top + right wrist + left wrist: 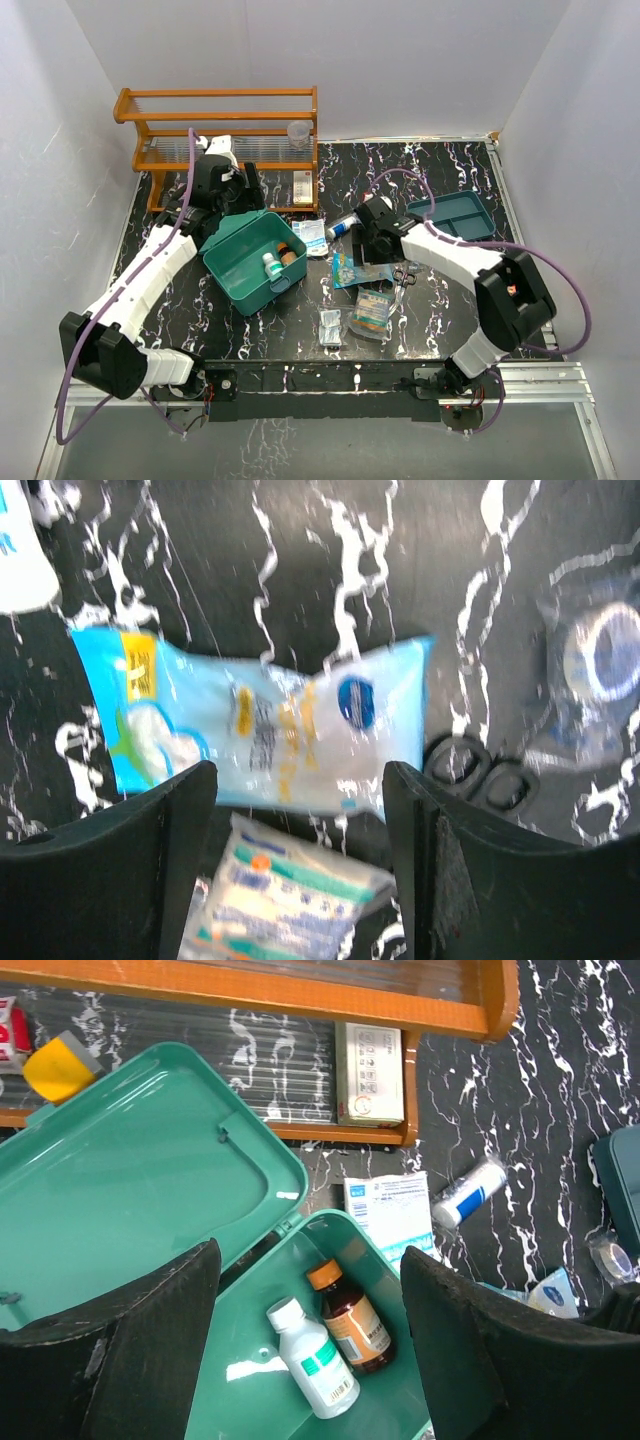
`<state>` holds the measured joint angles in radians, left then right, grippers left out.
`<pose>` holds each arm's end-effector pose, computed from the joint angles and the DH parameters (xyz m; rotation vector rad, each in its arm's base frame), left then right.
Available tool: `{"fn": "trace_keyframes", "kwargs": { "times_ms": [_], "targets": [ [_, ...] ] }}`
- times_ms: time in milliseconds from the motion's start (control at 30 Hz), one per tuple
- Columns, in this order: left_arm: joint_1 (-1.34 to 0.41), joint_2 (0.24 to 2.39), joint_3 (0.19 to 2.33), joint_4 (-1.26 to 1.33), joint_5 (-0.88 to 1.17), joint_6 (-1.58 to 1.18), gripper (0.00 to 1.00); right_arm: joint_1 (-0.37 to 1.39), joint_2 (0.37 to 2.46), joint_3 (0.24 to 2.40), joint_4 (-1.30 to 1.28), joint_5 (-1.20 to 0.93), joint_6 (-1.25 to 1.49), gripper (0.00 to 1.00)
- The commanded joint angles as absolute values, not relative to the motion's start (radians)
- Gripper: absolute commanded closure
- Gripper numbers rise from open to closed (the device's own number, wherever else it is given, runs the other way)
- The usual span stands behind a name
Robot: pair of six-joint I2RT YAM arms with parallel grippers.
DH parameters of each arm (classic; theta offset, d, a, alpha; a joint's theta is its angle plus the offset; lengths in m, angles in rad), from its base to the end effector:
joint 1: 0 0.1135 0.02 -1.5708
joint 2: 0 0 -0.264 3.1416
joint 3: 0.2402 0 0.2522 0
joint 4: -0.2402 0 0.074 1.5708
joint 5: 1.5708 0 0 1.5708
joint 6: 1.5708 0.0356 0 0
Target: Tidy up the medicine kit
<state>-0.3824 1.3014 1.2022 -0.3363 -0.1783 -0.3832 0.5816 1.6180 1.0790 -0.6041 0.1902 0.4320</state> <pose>0.2791 -0.1055 0.3574 -0.1153 2.0093 -0.3120 0.2700 0.1694 0.2038 -0.1447 2.6734 0.0589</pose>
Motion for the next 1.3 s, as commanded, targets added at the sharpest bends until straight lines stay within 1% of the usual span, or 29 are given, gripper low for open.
{"fn": "trace_keyframes", "kwargs": {
  "times_ms": [0,133,233,400,567,700,733,833,900,1000,1167,1267],
  "targets": [
    [-0.379,1.307,1.241,-0.304,-0.104,-0.347,0.28,0.589,1.462,1.024,-0.706,0.181,0.525,0.35],
    [-0.376,1.335,1.254,-0.310,-0.116,-0.361,0.28,0.590,1.352,0.923,-0.726,0.094,0.614,0.33],
    [-0.372,1.344,1.261,-0.316,-0.155,-0.375,0.28,0.591,1.324,0.866,-0.734,0.043,0.666,0.35],
    [-0.361,1.353,1.268,-0.328,-0.202,-0.388,0.28,0.592,1.356,0.823,-0.692,0.015,0.670,0.39],
    [-0.356,1.356,1.275,-0.331,-0.223,-0.393,0.27,0.595,1.433,0.814,-0.678,0.054,0.663,0.47],
    [-0.349,1.358,1.279,-0.335,-0.249,-0.395,0.27,0.595,1.466,0.804,-0.624,0.072,0.646,0.60],
    [-0.347,1.361,1.284,-0.341,-0.261,-0.396,0.27,0.594,1.476,0.801,-0.618,0.077,0.644,0.65],
    [-0.341,1.374,1.323,-0.360,-0.292,-0.403,0.26,0.595,1.496,0.797,-0.608,0.097,0.628,0.83],
    [-0.338,1.389,1.329,-0.357,-0.300,-0.409,0.25,0.595,1.489,0.818,-0.630,0.111,0.620,0.92],
    [-0.327,1.395,1.321,-0.355,-0.294,-0.418,0.24,0.597,1.440,0.873,-0.685,0.128,0.597,0.96],
    [-0.258,1.397,1.299,-0.401,-0.314,-0.520,0.24,0.596,1.357,1.071,-0.756,0.176,0.545,0.97],
    [-0.196,1.377,1.279,-0.430,-0.312,-0.575,0.24,0.597,1.379,1.219,-0.744,0.189,0.503,0.97]
  ]
}}
